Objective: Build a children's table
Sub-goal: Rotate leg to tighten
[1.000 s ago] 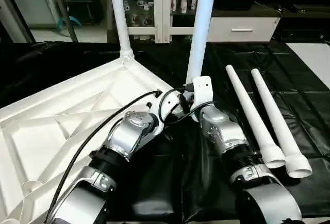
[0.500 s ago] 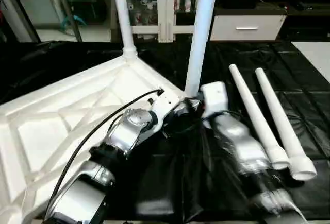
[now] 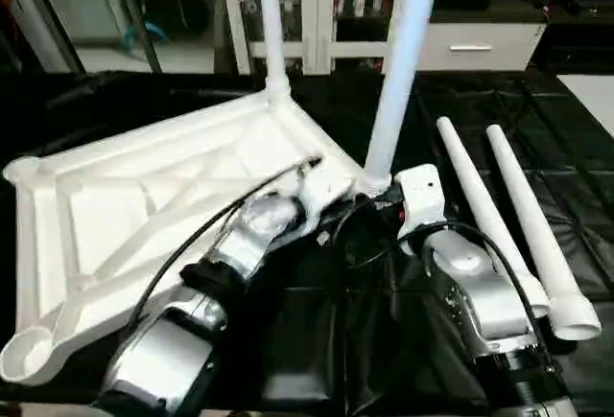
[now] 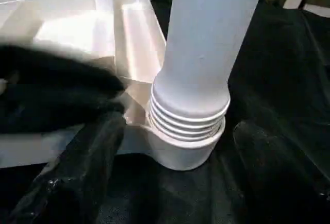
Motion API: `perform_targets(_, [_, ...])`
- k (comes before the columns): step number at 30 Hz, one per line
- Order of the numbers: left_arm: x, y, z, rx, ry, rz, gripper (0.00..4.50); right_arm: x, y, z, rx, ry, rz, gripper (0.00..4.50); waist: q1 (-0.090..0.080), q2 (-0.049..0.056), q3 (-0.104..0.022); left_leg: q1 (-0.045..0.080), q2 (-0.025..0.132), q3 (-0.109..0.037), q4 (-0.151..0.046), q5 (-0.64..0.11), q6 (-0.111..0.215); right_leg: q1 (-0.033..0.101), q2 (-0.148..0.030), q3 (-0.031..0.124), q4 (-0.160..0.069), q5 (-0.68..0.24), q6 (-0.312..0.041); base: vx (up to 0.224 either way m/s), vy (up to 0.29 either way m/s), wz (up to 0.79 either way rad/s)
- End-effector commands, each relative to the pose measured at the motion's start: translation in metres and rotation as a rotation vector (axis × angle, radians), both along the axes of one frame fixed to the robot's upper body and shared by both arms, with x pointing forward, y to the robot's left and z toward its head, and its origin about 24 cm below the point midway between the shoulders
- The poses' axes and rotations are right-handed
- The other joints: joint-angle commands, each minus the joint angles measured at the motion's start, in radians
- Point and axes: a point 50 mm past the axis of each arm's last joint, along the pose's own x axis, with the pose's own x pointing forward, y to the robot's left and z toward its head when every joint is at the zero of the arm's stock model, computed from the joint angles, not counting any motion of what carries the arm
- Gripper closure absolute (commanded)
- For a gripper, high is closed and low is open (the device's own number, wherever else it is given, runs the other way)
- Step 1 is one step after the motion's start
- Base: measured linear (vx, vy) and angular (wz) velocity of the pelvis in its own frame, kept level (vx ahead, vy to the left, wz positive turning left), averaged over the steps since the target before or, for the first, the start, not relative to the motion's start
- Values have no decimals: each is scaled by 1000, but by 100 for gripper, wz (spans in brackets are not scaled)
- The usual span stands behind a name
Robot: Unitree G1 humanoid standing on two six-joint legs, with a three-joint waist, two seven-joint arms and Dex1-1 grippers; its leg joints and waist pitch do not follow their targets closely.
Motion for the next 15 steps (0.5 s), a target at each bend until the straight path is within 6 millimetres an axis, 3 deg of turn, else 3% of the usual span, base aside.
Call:
perform_targets(1, [9,13,14,-55,-67,95,342,1,2,6,-3,-10,15,62,-3,-19,-73,-1,32,-11,-70,-122,64,59,-52,45,-57,-163,-195,0,0,0])
perform_targets(3, [12,23,17,-71,-84,154,336,2,3,5,-7,-10,19,62,-8,-20,-78,4,29,-6,-62,-70,92,59,-50,46,-47,-62,-229,0,0,0])
perform_targets(4, [13,35,19,-58,-86,181,326,3,3,6,-8,-11,22,62,-7,-19,-77,5,30,-5,-62,-64,98,59,-50,47,-45,-54,-235,0,0,0])
perform_targets(5, [12,39,18,-56,-74,179,326,3,3,7,-9,-12,25,62,-8,-35,-77,4,29,-2,-60,-59,113,60,-51,47,-45,-51,-240,0,0,0])
perform_targets(7, [5,54,19,-57,-36,136,326,3,3,8,-12,-14,32,62,-1,-23,-76,9,36,-2,-62,-44,115,58,-57,49,-39,-63,-254,0,0,0])
perform_targets(8, [4,55,19,-59,-33,126,326,3,3,8,-12,-14,31,62,-3,-21,-72,11,34,2,-61,-53,112,51,-49,49,-44,-89,-250,0,0,0])
perform_targets(10, [-6,66,20,-61,5,57,326,3,2,9,-12,-7,39,62,2,-19,-72,16,38,2,-64,-72,91,51,-51,50,-42,-108,-251,0,0,0])
perform_targets(11, [-11,70,21,-59,25,24,326,2,2,9,-12,-5,44,62,4,-30,-70,11,41,1,-67,-79,82,53,-55,52,-38,-126,-247,0,0,0])
perform_targets(12, [-11,70,21,-59,25,24,326,2,2,9,-12,-5,44,62,4,-25,-68,15,39,3,-69,-90,74,47,-50,52,-42,-142,-240,0,0,0])
perform_targets(13, [-31,94,27,-46,84,-84,326,0,2,8,-13,3,84,62,11,-27,-70,21,45,-2,-71,-113,47,49,-59,53,-34,-155,-237,0,0,0])
perform_targets(14, [-33,95,27,-44,88,-90,326,0,2,8,-13,4,88,62,3,-26,-63,13,42,1,-75,-119,31,43,-48,55,-35,-164,-220,0,0,0])
perform_targets(15, [-38,103,29,-40,114,-104,306,-1,2,8,-14,4,102,62,2,-26,-62,18,40,3,-76,-135,18,40,-44,55,-36,-167,-217,0,0,0])
